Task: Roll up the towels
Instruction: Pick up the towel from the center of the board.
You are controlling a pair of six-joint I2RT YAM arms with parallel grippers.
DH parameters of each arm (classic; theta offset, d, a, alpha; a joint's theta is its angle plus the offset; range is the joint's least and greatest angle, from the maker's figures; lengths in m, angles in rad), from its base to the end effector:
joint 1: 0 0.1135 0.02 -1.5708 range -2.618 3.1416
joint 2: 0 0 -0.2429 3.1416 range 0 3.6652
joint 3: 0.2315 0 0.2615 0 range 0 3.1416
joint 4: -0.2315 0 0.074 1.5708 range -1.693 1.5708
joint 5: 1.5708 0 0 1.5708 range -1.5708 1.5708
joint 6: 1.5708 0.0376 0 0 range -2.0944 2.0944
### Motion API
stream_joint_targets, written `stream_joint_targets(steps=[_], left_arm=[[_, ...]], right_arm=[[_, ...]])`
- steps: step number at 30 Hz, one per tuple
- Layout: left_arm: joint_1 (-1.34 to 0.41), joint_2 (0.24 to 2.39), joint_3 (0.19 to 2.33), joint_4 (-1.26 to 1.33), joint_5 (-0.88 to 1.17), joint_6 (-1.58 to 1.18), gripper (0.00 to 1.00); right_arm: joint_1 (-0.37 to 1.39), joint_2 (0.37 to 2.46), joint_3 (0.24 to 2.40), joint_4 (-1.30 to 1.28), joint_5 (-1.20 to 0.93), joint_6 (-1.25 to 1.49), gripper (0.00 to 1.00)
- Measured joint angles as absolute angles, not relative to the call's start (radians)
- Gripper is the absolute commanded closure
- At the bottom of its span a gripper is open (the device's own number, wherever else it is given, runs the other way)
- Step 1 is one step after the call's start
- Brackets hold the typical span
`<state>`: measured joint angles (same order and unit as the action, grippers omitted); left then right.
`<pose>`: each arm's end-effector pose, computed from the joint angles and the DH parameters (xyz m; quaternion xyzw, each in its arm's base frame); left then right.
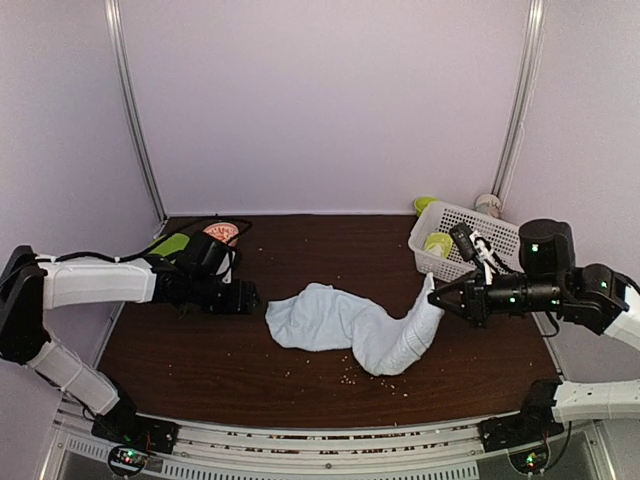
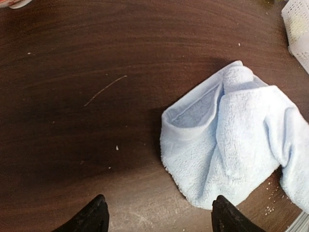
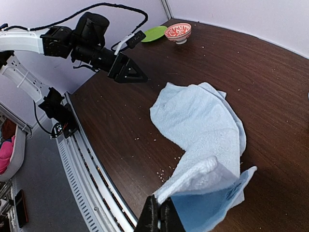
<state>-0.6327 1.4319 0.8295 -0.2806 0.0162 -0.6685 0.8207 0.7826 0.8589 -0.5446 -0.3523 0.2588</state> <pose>0.2423 -0.1784 0.1731 -0.0141 0.9413 -0.2103 0.2637 0.1231 0.1511 0.3147 -0.3207 0.7804 0.3931 0.3656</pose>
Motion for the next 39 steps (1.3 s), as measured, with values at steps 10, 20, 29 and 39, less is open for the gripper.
stream_joint_targets(steps=[10, 20, 29, 39], left_arm=[[-0.646, 1.795, 1.136, -0.328, 0.012, -0.666, 0.39], [-0.651, 1.89, 1.197, -0.367, 0.055, -0.637, 0.35], [-0.675, 1.892, 1.168, -0.367, 0.117, -0.619, 0.34], [-0.693, 1.89, 1.177, -0.385, 0.108, -0.587, 1.0]], right_arm=[[0.821, 0.613, 0.818, -0.591, -0.328, 0.269, 1.0], [0.82, 0.602, 0.801, -0.596, -0.275, 0.272, 1.0], [0.82, 0.598, 0.797, -0.581, -0.241, 0.279, 1.0], [0.82, 0.584, 0.769, -0.546, -0.187, 0.3, 1.0]])
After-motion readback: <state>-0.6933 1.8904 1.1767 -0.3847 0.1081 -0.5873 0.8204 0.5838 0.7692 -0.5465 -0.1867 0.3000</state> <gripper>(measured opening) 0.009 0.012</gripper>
